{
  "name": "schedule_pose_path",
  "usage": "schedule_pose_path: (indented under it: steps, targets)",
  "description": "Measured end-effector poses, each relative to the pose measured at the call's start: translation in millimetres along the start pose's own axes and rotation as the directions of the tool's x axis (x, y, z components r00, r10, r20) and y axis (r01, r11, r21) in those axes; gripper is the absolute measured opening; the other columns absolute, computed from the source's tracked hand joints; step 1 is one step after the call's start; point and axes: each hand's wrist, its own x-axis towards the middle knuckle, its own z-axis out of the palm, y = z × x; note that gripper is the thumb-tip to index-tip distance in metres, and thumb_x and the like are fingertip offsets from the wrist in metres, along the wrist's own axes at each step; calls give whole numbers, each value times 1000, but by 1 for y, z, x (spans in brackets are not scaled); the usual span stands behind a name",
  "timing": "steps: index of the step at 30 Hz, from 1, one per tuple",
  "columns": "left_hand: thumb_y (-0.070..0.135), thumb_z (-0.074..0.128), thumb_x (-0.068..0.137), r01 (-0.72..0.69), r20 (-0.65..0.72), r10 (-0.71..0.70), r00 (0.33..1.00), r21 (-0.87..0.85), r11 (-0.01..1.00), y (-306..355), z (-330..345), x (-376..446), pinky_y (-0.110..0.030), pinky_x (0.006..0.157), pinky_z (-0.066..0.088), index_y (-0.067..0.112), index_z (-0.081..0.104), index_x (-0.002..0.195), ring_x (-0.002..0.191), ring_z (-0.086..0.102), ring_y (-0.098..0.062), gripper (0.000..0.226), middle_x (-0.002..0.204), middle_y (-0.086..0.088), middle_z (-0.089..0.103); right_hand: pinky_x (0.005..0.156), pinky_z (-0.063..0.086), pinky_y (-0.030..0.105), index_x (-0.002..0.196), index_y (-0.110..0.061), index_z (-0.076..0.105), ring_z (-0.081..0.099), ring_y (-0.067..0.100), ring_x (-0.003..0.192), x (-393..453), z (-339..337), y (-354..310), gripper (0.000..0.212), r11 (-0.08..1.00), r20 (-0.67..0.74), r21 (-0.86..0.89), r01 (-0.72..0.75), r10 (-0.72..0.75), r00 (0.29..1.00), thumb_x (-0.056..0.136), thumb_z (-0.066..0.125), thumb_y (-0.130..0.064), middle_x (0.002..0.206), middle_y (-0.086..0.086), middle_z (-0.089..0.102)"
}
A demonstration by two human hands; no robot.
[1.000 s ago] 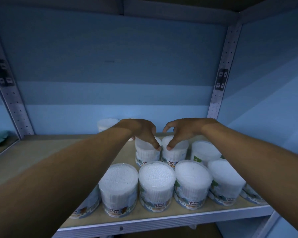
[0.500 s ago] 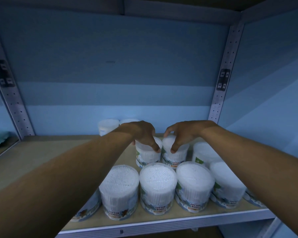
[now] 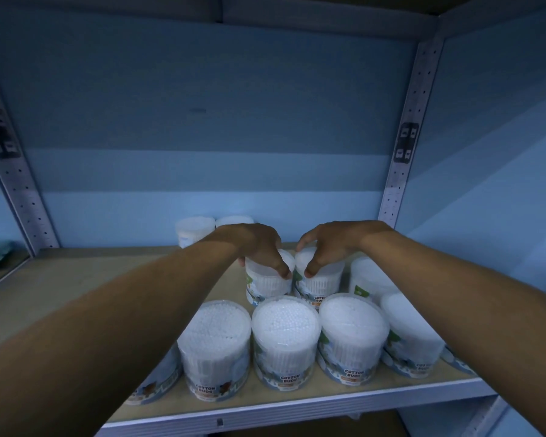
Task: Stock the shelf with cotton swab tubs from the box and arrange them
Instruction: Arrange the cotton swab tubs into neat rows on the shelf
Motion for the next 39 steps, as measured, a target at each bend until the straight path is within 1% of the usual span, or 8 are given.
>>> schedule_pose_path:
  steps: [4,9,11,14,19,25,29,39]
  targets:
    - [63,72,71,4,2,-4,1000,-3,1000,2,1,-1,-36,83,60,22,47,141,106,64,-28,85,137,0,53,102,41,32,142,-43,47,45,19,131,-6,-1,-1,73,1000,1,-2,-1,1,1000,76,75,-58,149,-10,44]
    - [65,68,74,14,3,-14,1000,-14,1000,6,3,-5,-36,85,60,23,45,144,105,65,-28,85,140,1,51,106,40,34,141,-43,48,44,19,133,-13,0,-1,72,1000,9,-11,-3,3,1000,76,74,-59,149,-11,44]
    - [65,67,75,14,2,-14,1000,-15,1000,7,2,-7,-37,86,59,23,48,141,99,68,-28,81,138,1,53,105,40,33,141,-44,48,45,19,133,-16,1,-2,71,1000,7,-13,-7,7,1000,77,73,-59,148,-11,44]
    - [66,65,76,18,2,-18,1000,8,1000,9,1,-12,-36,87,58,23,50,138,82,71,-25,77,135,2,55,104,41,33,140,-44,48,45,18,132,-20,2,-2,70,1000,9,-8,-15,15,1000,76,73,-60,147,-11,44]
    - [66,64,77,16,-4,-16,1000,23,1000,12,2,-19,-34,85,58,24,50,138,76,70,-22,75,135,2,54,103,40,32,141,-44,47,44,19,133,-26,2,-5,70,1000,20,-18,-13,14,1000,78,72,-60,149,-10,43]
    - [65,64,78,13,7,-13,1000,18,1000,13,2,-25,-35,87,58,23,51,138,84,71,-25,74,136,2,53,107,40,34,142,-43,46,44,19,133,-32,2,-8,70,1000,36,-17,-15,15,999,79,72,-60,150,-9,41]
    - [64,64,79,10,10,-10,1000,16,1000,14,2,-27,-37,87,59,22,51,138,88,71,-27,73,136,1,53,104,39,32,141,-44,47,43,19,134,-35,2,-9,69,1000,42,-19,-17,18,999,79,71,-60,151,-10,40]
    - [65,64,79,-10,-8,10,1000,-2,1000,12,4,-33,-31,82,59,23,50,140,74,66,-17,75,137,3,51,98,37,29,143,-43,45,43,18,135,-40,1,-10,67,999,60,-14,-31,32,998,82,68,-59,152,-10,39]
